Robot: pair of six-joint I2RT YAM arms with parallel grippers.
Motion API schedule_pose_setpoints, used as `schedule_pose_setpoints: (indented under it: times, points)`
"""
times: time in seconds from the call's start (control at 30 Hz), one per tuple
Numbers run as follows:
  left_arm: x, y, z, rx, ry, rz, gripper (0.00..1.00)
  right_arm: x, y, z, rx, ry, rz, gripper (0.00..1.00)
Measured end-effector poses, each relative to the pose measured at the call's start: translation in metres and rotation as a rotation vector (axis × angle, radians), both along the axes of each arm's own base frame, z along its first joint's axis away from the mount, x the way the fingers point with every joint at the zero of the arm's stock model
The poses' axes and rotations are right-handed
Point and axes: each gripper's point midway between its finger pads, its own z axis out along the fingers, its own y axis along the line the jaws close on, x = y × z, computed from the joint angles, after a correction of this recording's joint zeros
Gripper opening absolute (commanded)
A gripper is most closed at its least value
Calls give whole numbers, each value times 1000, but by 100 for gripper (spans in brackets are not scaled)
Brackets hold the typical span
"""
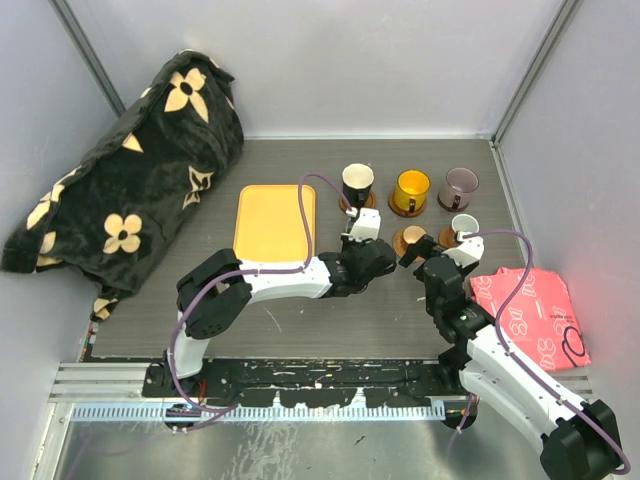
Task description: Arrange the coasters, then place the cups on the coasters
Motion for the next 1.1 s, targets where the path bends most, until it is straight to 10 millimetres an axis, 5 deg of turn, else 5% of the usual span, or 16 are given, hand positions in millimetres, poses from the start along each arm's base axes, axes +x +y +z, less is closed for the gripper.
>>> schedule_pose_setpoints:
  times: [0.6, 0.9, 1.1]
  points:
    - [2, 0, -12, 24, 0, 11, 0, 0, 1, -2, 7, 4, -2, 100]
    - [2, 1, -12, 20, -1, 18, 30, 0, 1, -3, 4, 10, -2, 100]
    - [5, 4, -9, 14, -16, 44, 36, 0, 1, -3, 4, 10, -2, 100]
